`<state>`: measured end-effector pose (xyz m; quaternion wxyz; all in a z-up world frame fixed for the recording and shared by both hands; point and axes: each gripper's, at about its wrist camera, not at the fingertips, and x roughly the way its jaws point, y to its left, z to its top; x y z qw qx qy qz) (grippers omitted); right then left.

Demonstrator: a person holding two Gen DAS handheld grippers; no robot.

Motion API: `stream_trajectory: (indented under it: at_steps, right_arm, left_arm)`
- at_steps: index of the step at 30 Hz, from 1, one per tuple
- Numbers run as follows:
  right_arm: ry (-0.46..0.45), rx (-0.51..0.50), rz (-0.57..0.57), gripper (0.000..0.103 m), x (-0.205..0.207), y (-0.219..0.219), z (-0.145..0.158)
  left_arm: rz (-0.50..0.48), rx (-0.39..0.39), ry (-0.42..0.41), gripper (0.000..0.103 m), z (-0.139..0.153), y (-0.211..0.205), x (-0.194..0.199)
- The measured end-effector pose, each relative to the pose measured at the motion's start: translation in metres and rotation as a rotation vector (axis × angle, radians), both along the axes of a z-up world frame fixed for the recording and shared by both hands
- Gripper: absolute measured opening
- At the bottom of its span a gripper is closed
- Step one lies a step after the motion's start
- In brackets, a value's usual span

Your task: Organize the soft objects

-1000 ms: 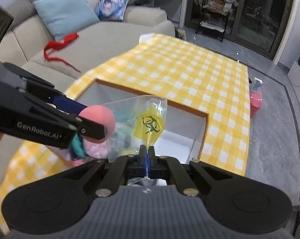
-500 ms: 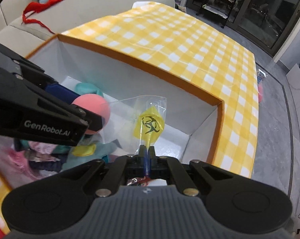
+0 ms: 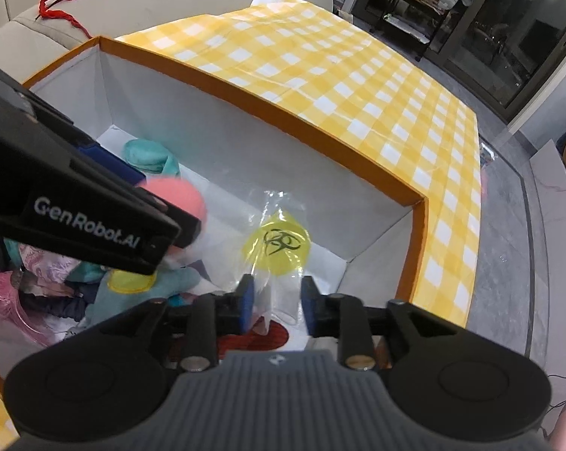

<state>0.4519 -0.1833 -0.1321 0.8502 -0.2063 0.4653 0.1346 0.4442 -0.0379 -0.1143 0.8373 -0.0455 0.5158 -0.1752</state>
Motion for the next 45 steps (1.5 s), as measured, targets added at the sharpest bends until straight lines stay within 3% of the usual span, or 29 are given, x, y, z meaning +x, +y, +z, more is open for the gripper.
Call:
stream_trajectory:
  at_steps: [5,7,9,20,29,36,41,45]
  right_arm:
    - [-0.001,-0.013,0.005,0.042,-0.002,-0.001,-0.003]
    - [0.006,-0.003,0.019,0.059,-0.003,-0.001,-0.004]
    - [0.001,-0.006,0.027,0.068,-0.005,0.0,-0.003]
    - [0.012,0.096,-0.03,0.075,-0.013,-0.017,0.03]
    - [-0.041,0.155,-0.043,0.077,-0.044,-0.015,0.088]
    - [-0.13,0.2,-0.073,0.079,-0.099,-0.017,0.158]
    - [-0.197,0.245,-0.084,0.081,-0.165,-0.018,0.204]
    - [-0.241,0.289,-0.099,0.082,-0.224,-0.019,0.228]
  left_arm:
    - [0.022,-0.001,-0.003,0.071,-0.001,-0.004,0.002]
    - [0.026,0.011,-0.005,0.071,-0.001,-0.005,0.001]
    - [0.024,0.021,-0.018,0.071,0.001,-0.005,-0.002]
    - [0.031,0.05,-0.085,0.071,0.025,0.008,-0.025]
    - [0.043,0.041,-0.179,0.071,0.087,0.017,-0.062]
    - [0.04,0.074,-0.302,0.069,0.149,0.023,-0.119]
    - [0.037,0.044,-0.37,0.069,0.19,0.033,-0.176]
    - [0.04,0.078,-0.39,0.069,0.206,0.039,-0.227]
